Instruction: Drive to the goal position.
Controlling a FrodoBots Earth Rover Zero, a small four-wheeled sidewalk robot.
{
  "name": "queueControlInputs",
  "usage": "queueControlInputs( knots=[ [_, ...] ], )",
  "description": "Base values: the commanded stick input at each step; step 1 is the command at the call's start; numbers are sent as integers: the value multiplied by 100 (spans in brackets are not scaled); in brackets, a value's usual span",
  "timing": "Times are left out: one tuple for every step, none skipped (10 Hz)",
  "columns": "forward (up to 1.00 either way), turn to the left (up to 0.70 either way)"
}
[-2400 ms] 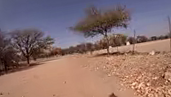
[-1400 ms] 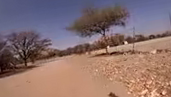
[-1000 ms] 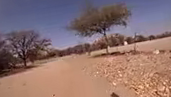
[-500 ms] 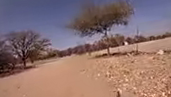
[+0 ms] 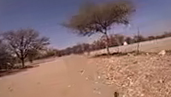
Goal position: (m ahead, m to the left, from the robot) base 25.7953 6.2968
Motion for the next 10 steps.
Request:
queueControlInputs(
  knots=[
    [50, 7],
    [50, 50],
    [50, 50],
    [50, 8],
    [50, 0],
    [50, 0],
    [50, 0],
    [50, 0],
    [50, 0],
    [50, 0]
  ],
)
